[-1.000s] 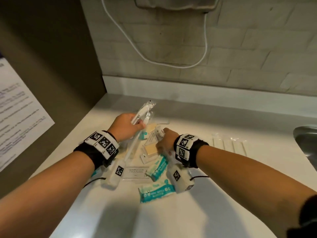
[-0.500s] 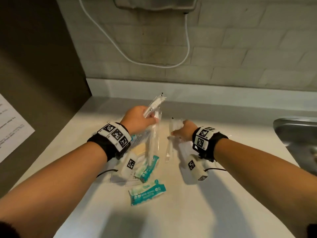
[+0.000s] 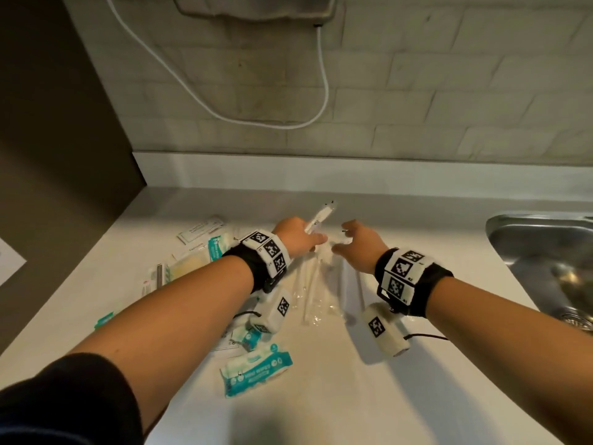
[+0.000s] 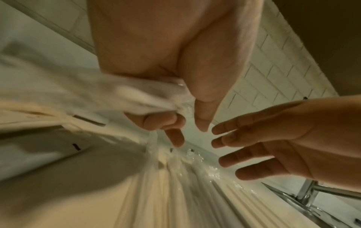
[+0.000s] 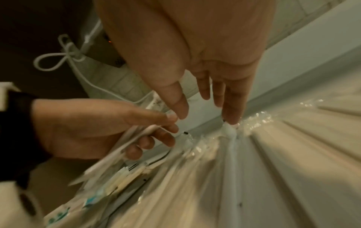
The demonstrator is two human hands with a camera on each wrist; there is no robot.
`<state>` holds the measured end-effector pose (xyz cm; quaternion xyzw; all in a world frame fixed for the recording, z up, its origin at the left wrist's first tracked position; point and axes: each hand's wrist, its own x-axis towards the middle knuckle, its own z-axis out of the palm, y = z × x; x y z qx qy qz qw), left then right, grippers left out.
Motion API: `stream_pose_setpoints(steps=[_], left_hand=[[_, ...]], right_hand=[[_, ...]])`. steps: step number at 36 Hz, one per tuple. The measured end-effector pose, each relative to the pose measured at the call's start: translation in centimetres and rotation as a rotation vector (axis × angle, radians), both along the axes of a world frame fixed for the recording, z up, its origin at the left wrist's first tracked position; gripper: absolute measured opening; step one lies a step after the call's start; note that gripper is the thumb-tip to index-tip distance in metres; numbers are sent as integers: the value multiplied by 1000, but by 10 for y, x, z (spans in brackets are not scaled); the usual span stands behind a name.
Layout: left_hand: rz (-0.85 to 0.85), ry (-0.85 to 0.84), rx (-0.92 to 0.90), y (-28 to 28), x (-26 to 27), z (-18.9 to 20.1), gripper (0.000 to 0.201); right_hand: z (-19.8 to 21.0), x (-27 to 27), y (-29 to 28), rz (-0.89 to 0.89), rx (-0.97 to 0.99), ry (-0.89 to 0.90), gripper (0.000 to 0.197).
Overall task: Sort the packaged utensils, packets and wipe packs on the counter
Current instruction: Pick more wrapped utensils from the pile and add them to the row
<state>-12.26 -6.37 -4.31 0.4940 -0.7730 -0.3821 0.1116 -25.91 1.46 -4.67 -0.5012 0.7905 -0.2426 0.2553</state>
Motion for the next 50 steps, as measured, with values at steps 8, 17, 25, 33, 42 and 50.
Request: stream_pose_setpoints(steps=[8,17,25,33,42,50], left_hand=[[92,373,251,7,13,20,28],[159,496,391,25,36,19,18],[158,160,285,4,55,-2,42],[161,-72,24,-10,43,-16,62],[43,-247,-65,-24,35,-12,38],[-1,-254,-140,-33,96,12,29]], right_hand=[[6,30,15,165,-48,-264,72],[13,44,5,73,-103,-517,57],[5,29,8,40,-9,-335,56],[-13,22,14,5,107,-105,63],[-19,22,12,49,146,83,77],[-6,42,-1,336,75,161,48]])
